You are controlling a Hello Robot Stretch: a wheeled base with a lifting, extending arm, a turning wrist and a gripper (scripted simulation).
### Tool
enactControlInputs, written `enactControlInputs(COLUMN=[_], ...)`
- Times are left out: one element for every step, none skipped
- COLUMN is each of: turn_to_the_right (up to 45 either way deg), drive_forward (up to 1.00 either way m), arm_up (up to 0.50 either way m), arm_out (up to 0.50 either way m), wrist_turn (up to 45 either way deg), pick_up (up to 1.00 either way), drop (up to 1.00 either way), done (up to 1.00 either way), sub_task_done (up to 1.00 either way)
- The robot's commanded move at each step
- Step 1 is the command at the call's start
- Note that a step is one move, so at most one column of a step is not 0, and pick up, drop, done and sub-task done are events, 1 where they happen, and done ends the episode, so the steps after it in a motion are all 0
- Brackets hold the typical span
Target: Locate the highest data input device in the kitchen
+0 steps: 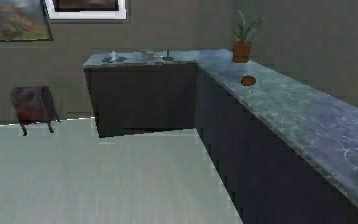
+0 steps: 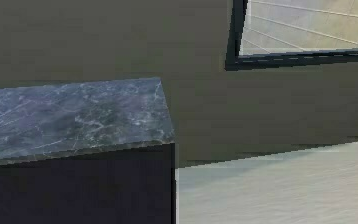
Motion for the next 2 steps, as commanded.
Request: enactControlInputs(turn_to_the_right=[0.0, -45.0], drive_forward=[0.05, 0.0], arm_up=[0.0, 0.0], arm_out=[0.0, 0.0], wrist_turn=[0.0, 0.0], pick_up=[0.0, 0.0], drop=[0.0, 0.0], done=[0.0, 0.0], sub_task_done=[0.0, 0.0])
